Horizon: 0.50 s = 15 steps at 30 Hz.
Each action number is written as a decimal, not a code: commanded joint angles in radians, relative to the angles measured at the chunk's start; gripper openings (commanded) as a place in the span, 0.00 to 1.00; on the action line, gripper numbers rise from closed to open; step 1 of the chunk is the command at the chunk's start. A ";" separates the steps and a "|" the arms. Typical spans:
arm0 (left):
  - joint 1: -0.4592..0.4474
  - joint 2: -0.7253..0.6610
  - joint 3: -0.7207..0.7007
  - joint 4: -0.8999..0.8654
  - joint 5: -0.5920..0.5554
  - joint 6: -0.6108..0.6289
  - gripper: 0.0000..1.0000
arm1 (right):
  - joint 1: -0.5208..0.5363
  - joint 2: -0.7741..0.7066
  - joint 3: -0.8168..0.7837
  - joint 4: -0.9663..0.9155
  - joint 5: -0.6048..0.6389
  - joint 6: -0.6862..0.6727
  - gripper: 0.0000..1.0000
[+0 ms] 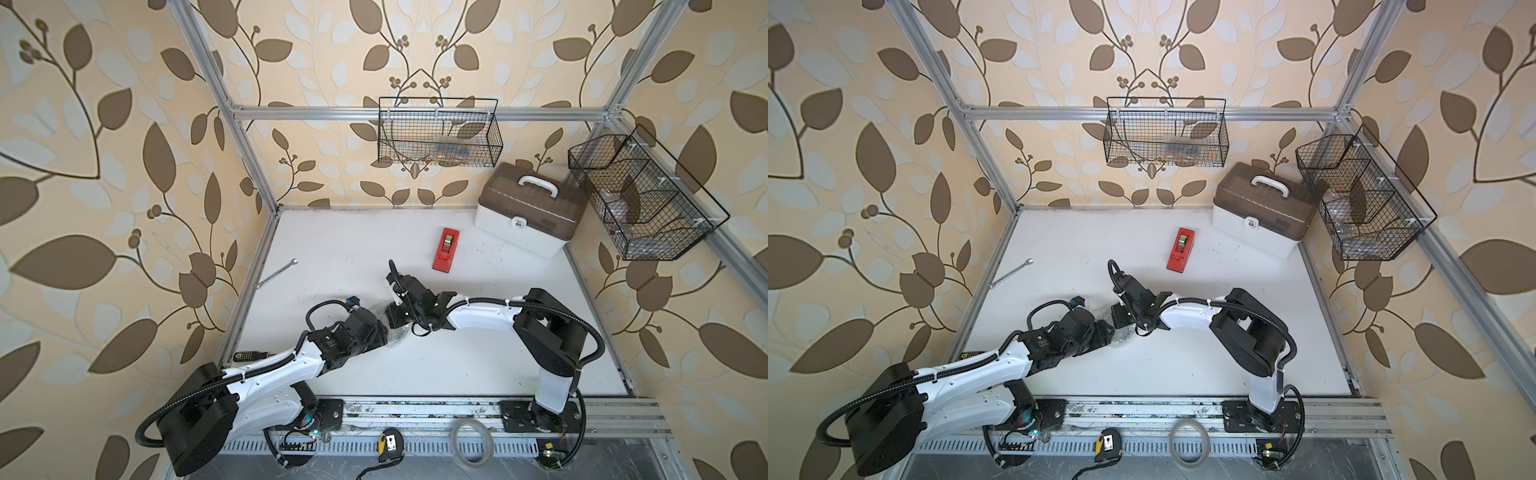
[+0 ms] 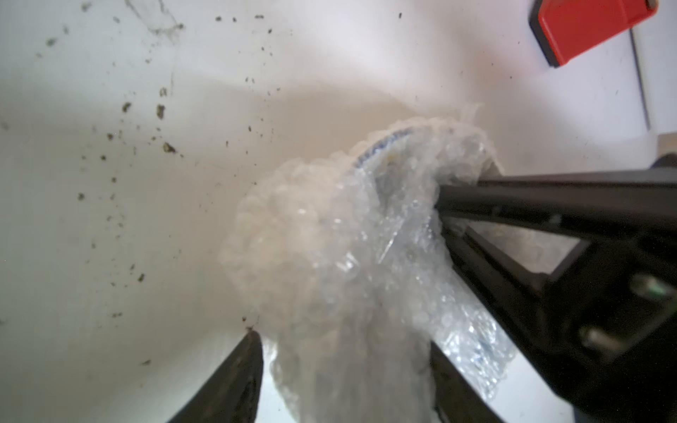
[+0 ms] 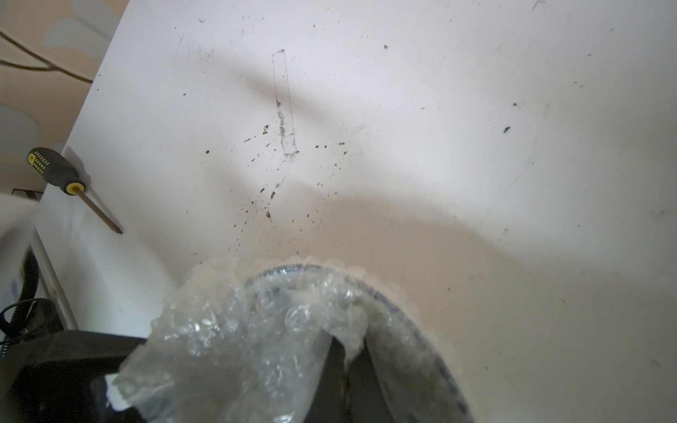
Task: Wrap bowls in bubble wrap
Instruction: Wrap the bowl in bubble wrap.
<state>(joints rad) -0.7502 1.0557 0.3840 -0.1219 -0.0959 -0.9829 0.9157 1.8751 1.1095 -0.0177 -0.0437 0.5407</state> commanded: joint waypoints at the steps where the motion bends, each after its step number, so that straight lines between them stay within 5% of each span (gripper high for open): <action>1: 0.049 -0.006 -0.050 0.020 -0.057 -0.038 0.56 | -0.008 0.020 0.000 -0.041 0.013 0.008 0.00; 7: 0.111 -0.022 -0.090 0.033 -0.062 -0.057 0.46 | -0.018 0.025 -0.009 -0.038 0.007 0.027 0.00; 15: 0.122 0.064 -0.086 0.067 -0.038 -0.045 0.16 | -0.029 -0.016 -0.010 -0.022 -0.054 0.039 0.00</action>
<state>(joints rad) -0.6449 1.0702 0.3202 0.0158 -0.0883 -1.0389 0.8970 1.8740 1.1095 -0.0055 -0.0742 0.5709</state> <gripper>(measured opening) 0.183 0.049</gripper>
